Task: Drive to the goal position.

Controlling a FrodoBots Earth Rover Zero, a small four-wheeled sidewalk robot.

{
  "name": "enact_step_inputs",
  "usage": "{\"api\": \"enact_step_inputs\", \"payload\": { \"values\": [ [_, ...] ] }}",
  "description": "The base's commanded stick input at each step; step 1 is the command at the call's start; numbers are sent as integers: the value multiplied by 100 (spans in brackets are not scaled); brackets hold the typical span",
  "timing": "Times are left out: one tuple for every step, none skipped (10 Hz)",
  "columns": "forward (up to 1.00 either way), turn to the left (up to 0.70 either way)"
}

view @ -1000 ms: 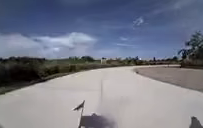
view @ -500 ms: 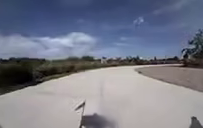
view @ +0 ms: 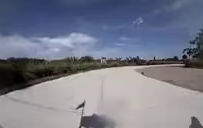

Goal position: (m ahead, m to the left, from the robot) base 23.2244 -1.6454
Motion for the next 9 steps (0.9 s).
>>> {"api": "enact_step_inputs", "payload": {
  "values": [
    [85, 0],
    [85, 0],
    [85, 0],
    [85, 0],
    [85, 0],
    [85, 0],
    [85, 0],
    [85, 0],
    [85, 0]
  ]
}}
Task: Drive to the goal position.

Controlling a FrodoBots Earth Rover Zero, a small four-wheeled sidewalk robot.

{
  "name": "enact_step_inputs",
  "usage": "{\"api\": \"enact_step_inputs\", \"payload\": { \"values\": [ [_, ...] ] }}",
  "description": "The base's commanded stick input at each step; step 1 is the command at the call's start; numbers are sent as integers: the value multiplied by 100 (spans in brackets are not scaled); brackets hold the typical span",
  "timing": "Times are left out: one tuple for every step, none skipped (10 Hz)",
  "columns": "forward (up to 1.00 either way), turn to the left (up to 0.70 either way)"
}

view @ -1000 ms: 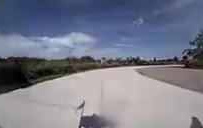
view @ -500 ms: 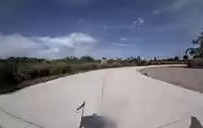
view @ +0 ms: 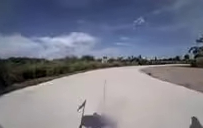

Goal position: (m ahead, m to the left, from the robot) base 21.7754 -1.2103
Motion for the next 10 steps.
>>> {"api": "enact_step_inputs", "payload": {
  "values": [
    [85, 0],
    [85, 0],
    [85, 0],
    [85, 0],
    [85, 0],
    [85, 0],
    [85, 0],
    [85, 0],
    [85, 0],
    [85, 0]
  ]
}}
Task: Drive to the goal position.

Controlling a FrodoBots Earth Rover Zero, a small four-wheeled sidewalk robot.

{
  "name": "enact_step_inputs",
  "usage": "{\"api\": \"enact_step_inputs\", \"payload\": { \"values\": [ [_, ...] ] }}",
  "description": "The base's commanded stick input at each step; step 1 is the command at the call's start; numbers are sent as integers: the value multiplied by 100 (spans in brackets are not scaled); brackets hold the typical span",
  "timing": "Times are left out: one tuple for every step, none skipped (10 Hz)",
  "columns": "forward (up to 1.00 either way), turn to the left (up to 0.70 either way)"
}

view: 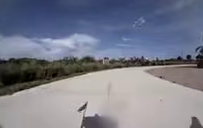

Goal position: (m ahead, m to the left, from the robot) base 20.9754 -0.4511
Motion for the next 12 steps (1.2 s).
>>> {"api": "enact_step_inputs", "payload": {
  "values": [
    [85, 0],
    [85, 0],
    [85, 0],
    [85, 0],
    [85, 0],
    [85, 0],
    [85, 0],
    [85, 0],
    [85, 0],
    [85, 0],
    [85, 0],
    [85, 0]
  ]
}}
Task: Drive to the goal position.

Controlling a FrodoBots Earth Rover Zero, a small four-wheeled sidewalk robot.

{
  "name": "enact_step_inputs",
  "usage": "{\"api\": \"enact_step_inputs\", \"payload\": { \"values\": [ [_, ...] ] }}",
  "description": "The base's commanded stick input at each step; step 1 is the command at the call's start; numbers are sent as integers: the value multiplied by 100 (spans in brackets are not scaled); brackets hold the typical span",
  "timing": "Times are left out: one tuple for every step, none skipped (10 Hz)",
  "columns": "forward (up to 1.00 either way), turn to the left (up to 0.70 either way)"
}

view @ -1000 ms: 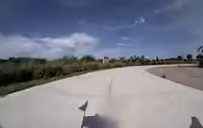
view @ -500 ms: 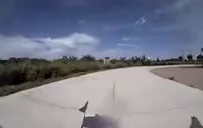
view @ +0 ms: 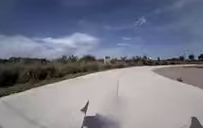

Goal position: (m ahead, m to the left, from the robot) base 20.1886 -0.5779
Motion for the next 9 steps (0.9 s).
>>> {"api": "enact_step_inputs", "payload": {
  "values": [
    [85, 0],
    [85, -5],
    [85, -30],
    [85, -34],
    [85, -34],
    [85, -34],
    [85, -34],
    [85, -34],
    [85, -34]
  ]
}}
